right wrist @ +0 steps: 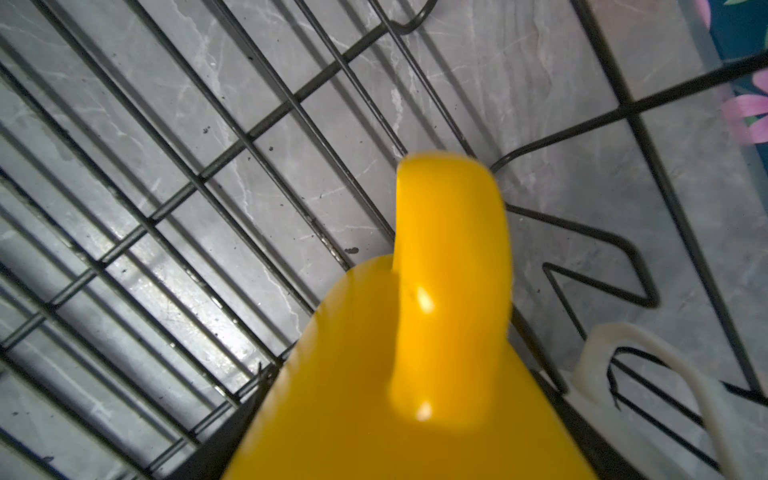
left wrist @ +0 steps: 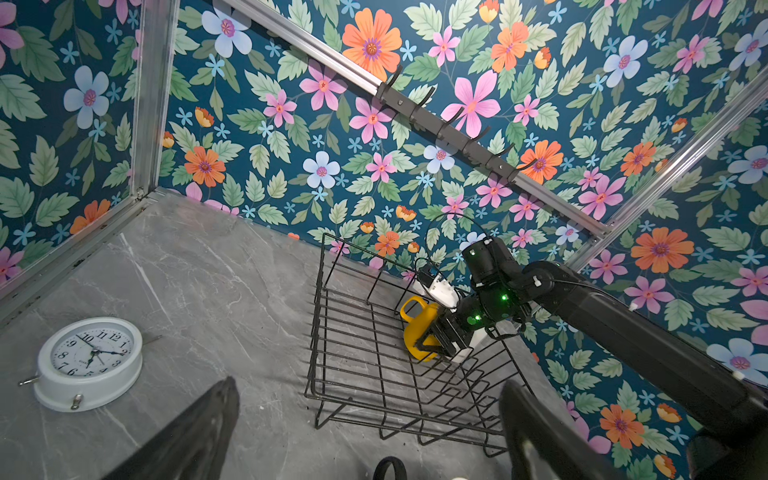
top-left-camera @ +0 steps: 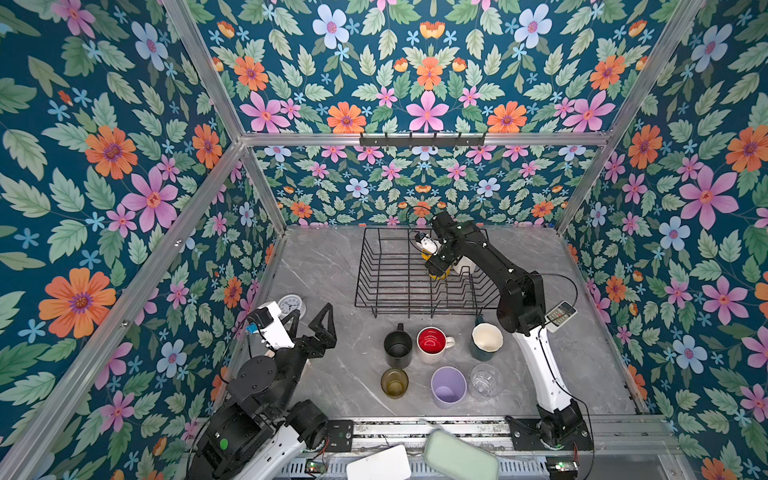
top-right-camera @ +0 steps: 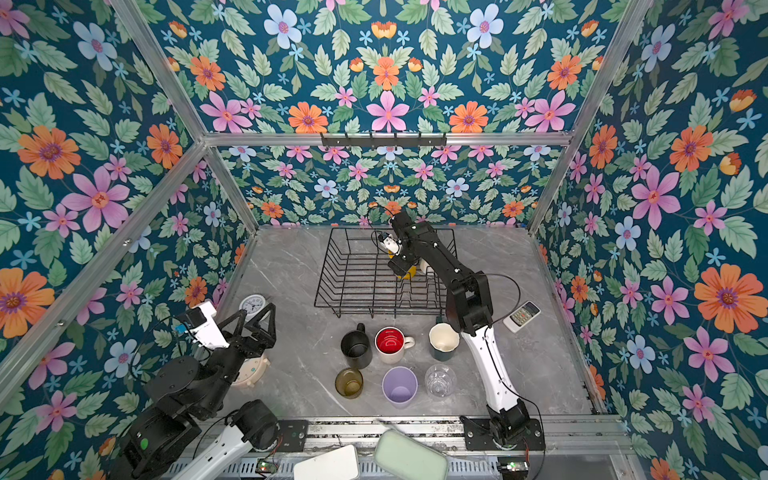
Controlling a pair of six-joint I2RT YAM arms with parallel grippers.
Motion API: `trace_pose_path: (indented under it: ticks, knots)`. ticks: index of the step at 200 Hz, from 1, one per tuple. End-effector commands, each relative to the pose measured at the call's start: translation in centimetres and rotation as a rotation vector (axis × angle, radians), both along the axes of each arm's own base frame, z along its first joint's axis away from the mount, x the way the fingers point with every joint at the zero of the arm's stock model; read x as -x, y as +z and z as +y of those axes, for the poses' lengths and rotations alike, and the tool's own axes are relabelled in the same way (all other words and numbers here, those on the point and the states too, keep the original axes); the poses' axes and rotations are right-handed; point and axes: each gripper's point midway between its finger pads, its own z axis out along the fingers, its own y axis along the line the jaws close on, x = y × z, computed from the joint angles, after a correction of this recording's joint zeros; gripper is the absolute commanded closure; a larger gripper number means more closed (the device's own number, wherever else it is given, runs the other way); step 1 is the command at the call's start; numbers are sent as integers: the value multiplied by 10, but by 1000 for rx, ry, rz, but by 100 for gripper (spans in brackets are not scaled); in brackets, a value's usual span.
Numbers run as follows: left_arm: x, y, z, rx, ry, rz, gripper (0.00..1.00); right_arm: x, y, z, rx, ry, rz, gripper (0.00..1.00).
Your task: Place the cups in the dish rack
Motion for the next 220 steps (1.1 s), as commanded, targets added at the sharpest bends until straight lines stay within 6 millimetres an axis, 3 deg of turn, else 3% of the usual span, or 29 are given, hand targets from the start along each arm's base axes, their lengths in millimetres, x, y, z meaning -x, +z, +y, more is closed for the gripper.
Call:
trace_pose_path:
  ticks: [1,73,129,157,182,220]
  knots:
    - [0,5,2,-5,7,-15,0,7,-7,0,14,6,32,16]
    - [3,6,5,3,11,-16,0,7,17,-1,-6,-6,-5,1]
    - [4,6,9,8,25,-15,0,8,46,6,-53,-15,-41,1]
    - [5,6,11,7,32,-9,0,8,76,9,-109,-52,-77,1]
    - [5,2,14,2,49,17,0,10,116,7,-184,-128,-131,1]
    - [1,-6,13,-28,67,77,1,39,171,3,-360,-265,-134,1]
